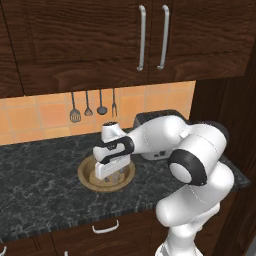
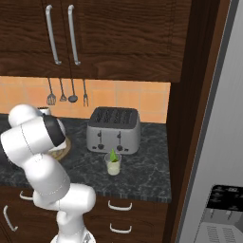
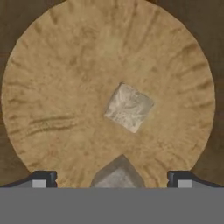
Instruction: Grab a lemon wedge from the fridge and one ice cube from the ice bowl, and put them in the glass of lemonade.
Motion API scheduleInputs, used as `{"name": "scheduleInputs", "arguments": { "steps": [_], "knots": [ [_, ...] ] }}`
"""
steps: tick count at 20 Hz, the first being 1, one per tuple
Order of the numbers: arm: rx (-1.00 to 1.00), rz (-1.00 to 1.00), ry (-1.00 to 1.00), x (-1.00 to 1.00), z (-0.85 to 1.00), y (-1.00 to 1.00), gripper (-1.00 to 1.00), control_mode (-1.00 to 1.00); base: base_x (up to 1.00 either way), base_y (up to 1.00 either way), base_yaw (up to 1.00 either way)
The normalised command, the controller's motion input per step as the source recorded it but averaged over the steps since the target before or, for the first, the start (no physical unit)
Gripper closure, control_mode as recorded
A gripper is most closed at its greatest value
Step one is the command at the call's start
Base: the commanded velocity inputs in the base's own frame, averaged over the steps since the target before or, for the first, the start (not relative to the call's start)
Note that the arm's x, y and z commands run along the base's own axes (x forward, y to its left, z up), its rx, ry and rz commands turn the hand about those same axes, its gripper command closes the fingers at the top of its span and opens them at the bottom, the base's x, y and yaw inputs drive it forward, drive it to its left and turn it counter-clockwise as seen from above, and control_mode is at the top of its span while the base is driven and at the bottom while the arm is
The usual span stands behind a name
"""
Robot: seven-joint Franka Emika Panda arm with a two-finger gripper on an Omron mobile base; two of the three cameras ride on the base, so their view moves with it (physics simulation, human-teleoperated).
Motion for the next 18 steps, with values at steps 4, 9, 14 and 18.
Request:
{"name": "scheduleInputs", "arguments": {
  "steps": [4,9,14,18],
  "knots": [
    [0.00,0.00,0.00,0.00,-0.08,0.00,-1.00,-1.00,0.00,0.00,0.00],
    [0.00,0.00,0.01,0.00,-0.08,0.00,-1.00,-1.00,0.00,0.00,0.00],
    [0.01,0.00,-0.01,0.05,0.04,0.00,-1.00,-1.00,0.00,0.00,0.00],
    [0.01,0.00,0.00,0.14,0.05,0.00,-1.00,-1.00,0.00,0.00,0.00]
  ]
}}
